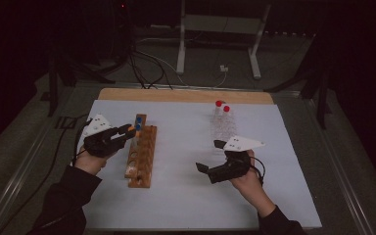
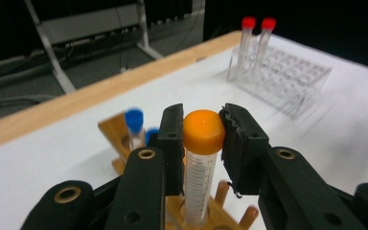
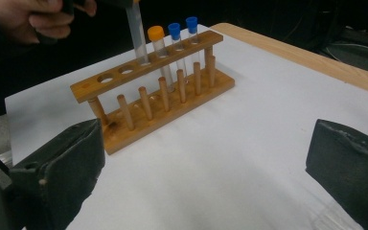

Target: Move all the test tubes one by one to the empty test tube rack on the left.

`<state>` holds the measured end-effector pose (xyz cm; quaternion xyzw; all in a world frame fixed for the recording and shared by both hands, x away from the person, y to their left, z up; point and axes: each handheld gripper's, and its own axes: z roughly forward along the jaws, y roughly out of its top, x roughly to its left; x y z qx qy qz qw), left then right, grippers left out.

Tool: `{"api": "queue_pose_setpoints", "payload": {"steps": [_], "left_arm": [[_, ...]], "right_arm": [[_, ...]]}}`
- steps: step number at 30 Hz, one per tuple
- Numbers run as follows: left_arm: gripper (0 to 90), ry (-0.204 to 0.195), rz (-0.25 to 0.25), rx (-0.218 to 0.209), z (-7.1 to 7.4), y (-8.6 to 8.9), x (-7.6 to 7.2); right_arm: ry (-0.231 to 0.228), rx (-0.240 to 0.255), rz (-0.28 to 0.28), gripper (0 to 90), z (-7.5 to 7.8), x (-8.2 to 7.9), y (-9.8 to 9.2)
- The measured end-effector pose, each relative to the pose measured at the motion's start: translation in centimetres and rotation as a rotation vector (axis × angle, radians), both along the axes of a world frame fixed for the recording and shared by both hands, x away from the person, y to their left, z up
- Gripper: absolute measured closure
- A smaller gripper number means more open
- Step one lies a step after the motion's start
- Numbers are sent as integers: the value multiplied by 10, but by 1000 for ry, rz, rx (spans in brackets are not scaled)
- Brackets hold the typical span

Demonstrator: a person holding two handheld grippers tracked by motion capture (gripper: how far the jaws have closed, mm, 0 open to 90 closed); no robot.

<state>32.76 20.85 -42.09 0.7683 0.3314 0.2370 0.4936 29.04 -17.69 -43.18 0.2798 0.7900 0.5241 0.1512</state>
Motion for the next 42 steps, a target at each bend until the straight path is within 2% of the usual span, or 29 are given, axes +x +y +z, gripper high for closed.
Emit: {"api": "queue_pose_setpoints", "payload": {"steps": [4,8,14,18,24,27,30,34,38,42], "left_arm": [[718,37,5,26,-11,-4,2],[717,53,11,43,-20,-6,2],[715,65,9,101,-27,-9,1],[711,61,9,116,-27,-10,-1],[694,70,1,108,-26,-9,-2],[614,60,-4,108,-23,-11,-5],[493,46,-4,121,-19,-13,-8],[372,43,-24,102,-11,-14,-14],[168,51,-40,55,-5,-16,-18],[78,63,-87,15,-1,-17,-21]], "right_arm": [[-1,3,3,0,0,0,-1],[-1,6,0,0,1,0,-2],[-3,8,0,0,1,0,-3],[1,9,-1,0,1,1,-3],[-1,19,-4,0,3,1,-5],[-13,12,-14,0,5,3,-7],[-21,17,-28,0,8,6,-12],[-35,16,-61,0,13,13,-20],[-37,19,-113,0,14,28,-32],[-26,18,-172,0,11,49,-44]]}}
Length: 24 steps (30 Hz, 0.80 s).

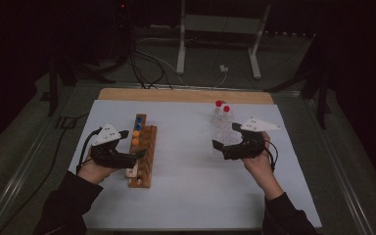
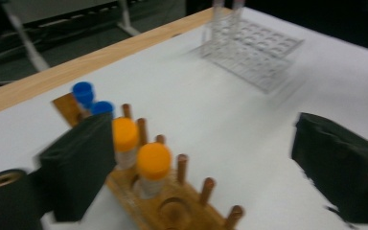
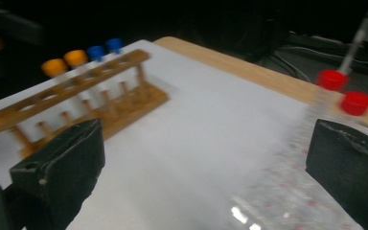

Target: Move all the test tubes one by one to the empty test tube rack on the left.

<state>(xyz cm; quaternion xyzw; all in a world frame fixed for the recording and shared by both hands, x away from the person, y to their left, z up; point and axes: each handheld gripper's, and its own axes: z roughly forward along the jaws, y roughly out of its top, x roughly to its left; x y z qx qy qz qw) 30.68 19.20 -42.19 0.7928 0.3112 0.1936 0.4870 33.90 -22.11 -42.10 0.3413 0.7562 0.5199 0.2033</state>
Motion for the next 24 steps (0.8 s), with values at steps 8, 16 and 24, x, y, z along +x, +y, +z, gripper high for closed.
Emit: {"api": "queue_pose_setpoints", "payload": {"steps": [8,16,24], "left_arm": [[18,0,-77,-46,5,-3,-7],[18,4,-90,-38,5,-3,-7],[18,10,-96,-47,5,-3,-7]], "right_arm": [[34,-47,-63,0,-12,34,-18],[62,-71,-89,38,-19,66,-25],[91,-92,-107,155,-25,91,-23]]}}
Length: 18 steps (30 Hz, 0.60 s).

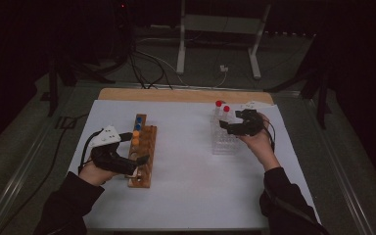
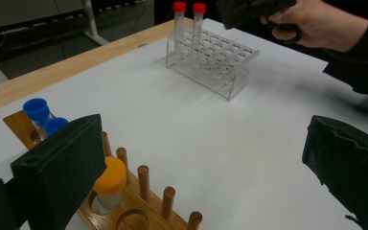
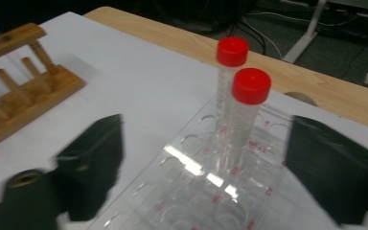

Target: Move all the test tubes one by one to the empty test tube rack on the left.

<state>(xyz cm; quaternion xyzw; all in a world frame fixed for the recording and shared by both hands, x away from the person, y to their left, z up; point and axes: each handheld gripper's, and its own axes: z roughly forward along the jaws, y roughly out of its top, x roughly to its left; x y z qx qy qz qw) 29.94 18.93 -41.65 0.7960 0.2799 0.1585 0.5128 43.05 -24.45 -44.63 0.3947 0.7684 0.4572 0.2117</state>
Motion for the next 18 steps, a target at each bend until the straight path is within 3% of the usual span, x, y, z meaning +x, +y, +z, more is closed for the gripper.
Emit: {"api": "queue_pose_setpoints", "payload": {"steps": [2,13,18], "left_arm": [[19,0,-5,2,1,0,0],[19,-5,-15,3,2,2,-2],[18,-12,-21,11,2,2,-2]], "right_arm": [[12,-17,-8,169,-2,6,1],[35,-49,-57,493,-11,27,0],[53,-83,-47,622,-19,34,0]]}}
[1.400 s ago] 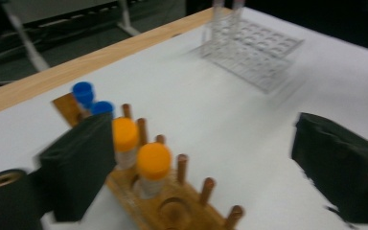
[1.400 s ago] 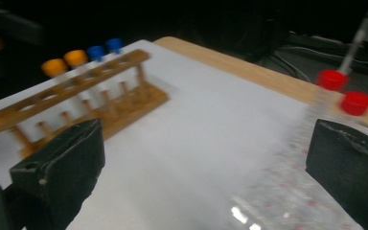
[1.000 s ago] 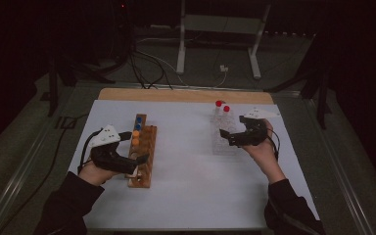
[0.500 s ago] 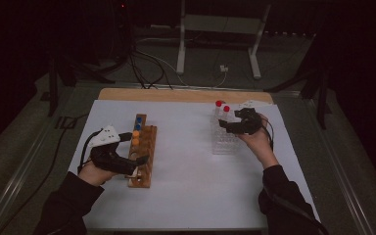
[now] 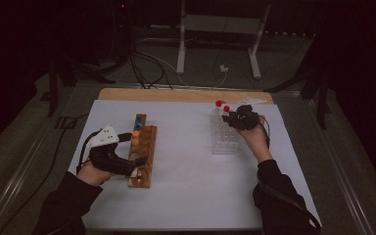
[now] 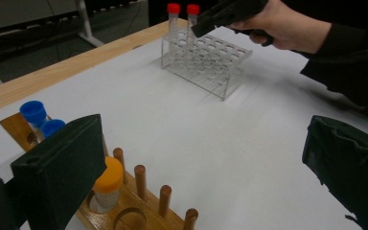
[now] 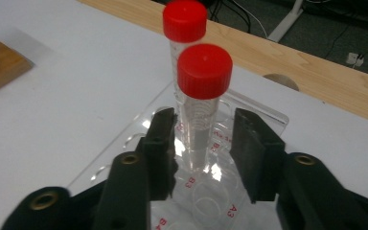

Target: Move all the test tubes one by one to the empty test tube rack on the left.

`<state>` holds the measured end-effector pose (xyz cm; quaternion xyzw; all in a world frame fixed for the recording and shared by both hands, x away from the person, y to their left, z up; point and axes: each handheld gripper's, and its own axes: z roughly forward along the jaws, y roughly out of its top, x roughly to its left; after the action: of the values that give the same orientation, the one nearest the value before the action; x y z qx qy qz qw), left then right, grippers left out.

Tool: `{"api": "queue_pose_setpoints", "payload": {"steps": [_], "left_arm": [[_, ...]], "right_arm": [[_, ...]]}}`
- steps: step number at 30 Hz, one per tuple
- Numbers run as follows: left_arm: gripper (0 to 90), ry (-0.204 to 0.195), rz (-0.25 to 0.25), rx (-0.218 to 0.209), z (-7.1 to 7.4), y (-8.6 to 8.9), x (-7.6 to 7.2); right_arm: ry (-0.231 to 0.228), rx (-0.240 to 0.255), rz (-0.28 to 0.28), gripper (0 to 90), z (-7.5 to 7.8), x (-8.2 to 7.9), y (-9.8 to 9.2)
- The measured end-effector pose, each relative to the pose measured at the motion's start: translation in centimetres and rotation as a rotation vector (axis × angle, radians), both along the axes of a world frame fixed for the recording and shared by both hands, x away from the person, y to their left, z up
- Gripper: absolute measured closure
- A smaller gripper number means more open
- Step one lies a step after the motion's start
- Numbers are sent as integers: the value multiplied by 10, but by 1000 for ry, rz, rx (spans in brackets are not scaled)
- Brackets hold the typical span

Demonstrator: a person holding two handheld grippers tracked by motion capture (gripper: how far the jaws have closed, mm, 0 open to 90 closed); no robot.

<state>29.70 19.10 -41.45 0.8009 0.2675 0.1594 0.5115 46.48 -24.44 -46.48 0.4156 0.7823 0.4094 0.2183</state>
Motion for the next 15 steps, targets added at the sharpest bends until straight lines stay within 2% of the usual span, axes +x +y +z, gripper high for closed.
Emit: {"api": "queue_pose_setpoints", "payload": {"steps": [4,8,15], "left_arm": [[19,6,2,-6,0,1,1],[18,11,0,-1,0,0,1],[19,16,-4,2,0,-1,1]], "right_arm": [[-1,11,6,666,-2,2,1],[-6,0,12,741,-2,2,3],[-17,5,4,748,8,0,4]]}}
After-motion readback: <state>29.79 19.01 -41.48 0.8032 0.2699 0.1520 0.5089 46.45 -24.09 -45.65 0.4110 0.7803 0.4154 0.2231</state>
